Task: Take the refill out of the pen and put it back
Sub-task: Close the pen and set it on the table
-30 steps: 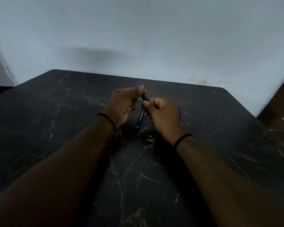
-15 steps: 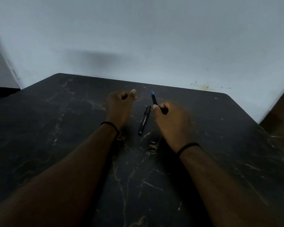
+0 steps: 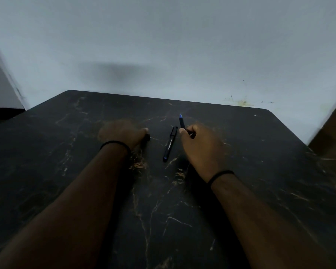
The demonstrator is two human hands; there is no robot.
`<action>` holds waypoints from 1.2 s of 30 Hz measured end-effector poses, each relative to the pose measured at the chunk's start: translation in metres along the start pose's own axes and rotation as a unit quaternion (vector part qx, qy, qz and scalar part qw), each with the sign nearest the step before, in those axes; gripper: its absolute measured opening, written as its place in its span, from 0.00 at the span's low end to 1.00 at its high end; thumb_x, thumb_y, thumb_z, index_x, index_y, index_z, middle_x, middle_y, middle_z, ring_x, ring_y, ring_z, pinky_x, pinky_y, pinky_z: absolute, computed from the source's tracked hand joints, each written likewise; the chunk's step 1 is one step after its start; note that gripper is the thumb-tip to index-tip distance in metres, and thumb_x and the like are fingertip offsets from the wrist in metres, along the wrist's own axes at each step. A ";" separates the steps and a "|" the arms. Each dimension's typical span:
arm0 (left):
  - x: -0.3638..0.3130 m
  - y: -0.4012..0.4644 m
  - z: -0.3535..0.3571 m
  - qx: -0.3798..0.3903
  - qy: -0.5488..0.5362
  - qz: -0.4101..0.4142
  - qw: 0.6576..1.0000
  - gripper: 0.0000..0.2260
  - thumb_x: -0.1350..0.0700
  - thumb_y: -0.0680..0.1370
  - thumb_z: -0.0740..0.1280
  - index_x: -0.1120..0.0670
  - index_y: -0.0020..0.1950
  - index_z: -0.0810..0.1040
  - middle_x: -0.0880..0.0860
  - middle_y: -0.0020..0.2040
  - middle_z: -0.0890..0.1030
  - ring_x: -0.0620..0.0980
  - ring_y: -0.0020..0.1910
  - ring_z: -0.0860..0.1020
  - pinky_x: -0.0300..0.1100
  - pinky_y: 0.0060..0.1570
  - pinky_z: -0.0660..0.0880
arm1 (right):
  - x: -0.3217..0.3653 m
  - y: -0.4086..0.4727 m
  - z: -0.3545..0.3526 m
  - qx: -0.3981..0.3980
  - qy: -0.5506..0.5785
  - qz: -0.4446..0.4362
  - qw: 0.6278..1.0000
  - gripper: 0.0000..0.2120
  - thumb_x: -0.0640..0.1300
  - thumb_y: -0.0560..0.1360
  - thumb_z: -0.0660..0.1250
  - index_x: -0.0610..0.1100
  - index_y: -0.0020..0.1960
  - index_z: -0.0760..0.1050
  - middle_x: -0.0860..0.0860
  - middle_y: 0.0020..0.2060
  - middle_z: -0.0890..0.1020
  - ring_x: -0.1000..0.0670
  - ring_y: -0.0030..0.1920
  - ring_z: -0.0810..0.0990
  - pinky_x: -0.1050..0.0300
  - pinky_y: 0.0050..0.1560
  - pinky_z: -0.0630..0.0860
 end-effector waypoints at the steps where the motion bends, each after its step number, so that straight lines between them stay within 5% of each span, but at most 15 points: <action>1: 0.000 0.000 -0.002 -0.011 0.002 -0.002 1.000 0.28 0.33 0.75 0.63 0.54 0.61 0.80 0.59 0.64 0.78 0.62 0.62 0.76 0.51 0.59 0.74 | 0.000 0.000 0.001 0.000 0.001 -0.002 1.000 0.13 0.58 0.77 0.63 0.51 0.39 0.75 0.56 0.30 0.76 0.58 0.32 0.74 0.60 0.30 0.64; 6: -0.014 -0.005 -0.003 0.021 -0.037 0.053 0.998 0.20 0.40 0.70 0.65 0.52 0.53 0.82 0.55 0.57 0.81 0.59 0.56 0.78 0.46 0.50 0.73 | 0.002 -0.002 0.004 0.008 -0.004 -0.021 1.000 0.13 0.58 0.77 0.64 0.53 0.36 0.73 0.57 0.30 0.76 0.58 0.33 0.74 0.60 0.31 0.65; 9: -0.020 -0.006 0.000 0.001 -0.117 0.046 0.992 0.12 0.47 0.71 0.69 0.53 0.33 0.76 0.53 0.38 0.79 0.53 0.39 0.77 0.41 0.38 0.71 | 0.003 -0.003 0.005 0.006 -0.008 -0.037 0.999 0.13 0.58 0.76 0.64 0.52 0.37 0.74 0.57 0.31 0.77 0.57 0.34 0.75 0.58 0.34 0.67; 13: -0.022 -0.004 0.004 -0.006 -0.297 0.002 0.955 0.14 0.51 0.70 0.71 0.56 0.27 0.76 0.54 0.25 0.78 0.49 0.23 0.74 0.36 0.27 0.67 | 0.008 -0.004 0.006 0.006 -0.020 -0.063 0.998 0.11 0.57 0.75 0.66 0.53 0.37 0.75 0.58 0.30 0.77 0.59 0.33 0.75 0.62 0.32 0.65; 18: -0.035 -0.010 0.009 0.065 -0.599 -0.016 0.798 0.10 0.55 0.78 0.68 0.62 0.43 0.79 0.55 0.35 0.82 0.44 0.19 0.71 0.33 0.19 0.63 | 0.013 -0.008 0.007 0.054 -0.017 -0.120 0.991 0.11 0.56 0.75 0.68 0.51 0.39 0.78 0.56 0.32 0.79 0.57 0.34 0.77 0.58 0.35 0.74; 21: -0.034 -0.010 0.010 0.095 -0.650 -0.033 0.753 0.09 0.56 0.80 0.66 0.61 0.47 0.79 0.53 0.35 0.82 0.43 0.21 0.72 0.35 0.20 0.64 | 0.015 -0.011 0.005 0.062 -0.002 -0.133 0.989 0.11 0.54 0.75 0.69 0.50 0.37 0.78 0.56 0.30 0.77 0.57 0.32 0.76 0.62 0.31 0.70; 27: -0.031 -0.005 0.012 0.113 -0.697 -0.070 0.705 0.08 0.56 0.80 0.65 0.58 0.44 0.79 0.55 0.39 0.80 0.42 0.20 0.69 0.33 0.21 0.63 | 0.018 -0.012 0.003 0.066 0.006 -0.131 0.989 0.10 0.54 0.73 0.69 0.49 0.37 0.78 0.56 0.31 0.78 0.57 0.33 0.77 0.56 0.34 0.76; 36: -0.037 -0.009 0.014 0.133 -0.681 -0.041 0.719 0.08 0.56 0.80 0.65 0.58 0.45 0.80 0.59 0.44 0.81 0.44 0.22 0.69 0.34 0.21 0.64 | 0.018 -0.012 0.002 0.087 0.002 -0.139 0.986 0.11 0.53 0.75 0.68 0.48 0.38 0.78 0.54 0.32 0.79 0.55 0.34 0.77 0.52 0.36 0.77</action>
Point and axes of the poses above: each hand's wrist, its own y-axis towards the middle knuckle, its own z-axis out of the palm, x = y × z, the point moved 3 cm from there along y, towards the middle knuckle
